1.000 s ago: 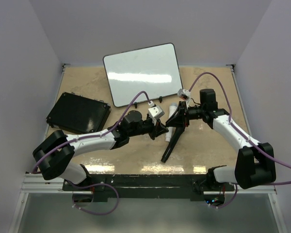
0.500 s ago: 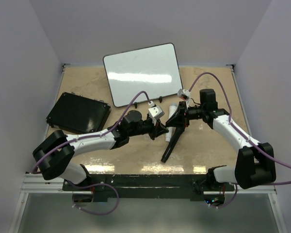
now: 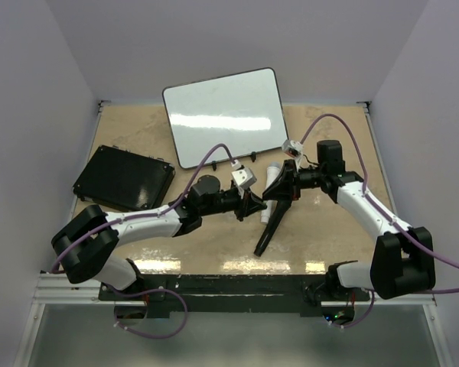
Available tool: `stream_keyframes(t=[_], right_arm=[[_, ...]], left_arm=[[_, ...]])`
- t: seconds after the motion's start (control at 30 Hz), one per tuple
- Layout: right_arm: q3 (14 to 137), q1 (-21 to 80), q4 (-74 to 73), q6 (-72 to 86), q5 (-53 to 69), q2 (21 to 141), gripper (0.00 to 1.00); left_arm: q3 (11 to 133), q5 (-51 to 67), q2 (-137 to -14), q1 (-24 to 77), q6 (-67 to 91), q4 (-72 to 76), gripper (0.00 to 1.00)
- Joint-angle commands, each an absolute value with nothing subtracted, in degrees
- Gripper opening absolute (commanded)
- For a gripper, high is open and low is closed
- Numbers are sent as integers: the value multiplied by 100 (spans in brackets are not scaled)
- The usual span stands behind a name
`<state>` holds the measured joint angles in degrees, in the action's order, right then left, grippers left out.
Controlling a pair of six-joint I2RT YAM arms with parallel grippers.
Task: Write a sentence on the whiteboard
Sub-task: Open the pen cap from the whiteboard marker.
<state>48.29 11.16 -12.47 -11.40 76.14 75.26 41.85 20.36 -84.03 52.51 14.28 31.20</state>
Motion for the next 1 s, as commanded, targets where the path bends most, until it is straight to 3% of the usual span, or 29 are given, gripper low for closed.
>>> stream_keyframes(t=[0.0, 0.43, 0.53, 0.7, 0.97], right_arm=[[5089, 853, -923, -897, 7805, 7260, 0], [4773, 413, -18, -44, 7734, 6943, 0], [4772, 387, -26, -44, 7612, 6943, 0], [4887, 395, -475, -457, 6839, 6847, 0], [4904, 387, -554, -519, 6671, 6794, 0]], left_arm=[[3789, 2382, -8279, 5247, 1494, 3226, 0], [3120, 2321, -7849, 5247, 1679, 3156, 0], [3024, 1918, -7621, 5238, 1757, 2876, 0], [2927, 90, -6830, 4766, 2213, 1760, 0], [3023, -316, -7486, 4237, 2584, 1221, 0]])
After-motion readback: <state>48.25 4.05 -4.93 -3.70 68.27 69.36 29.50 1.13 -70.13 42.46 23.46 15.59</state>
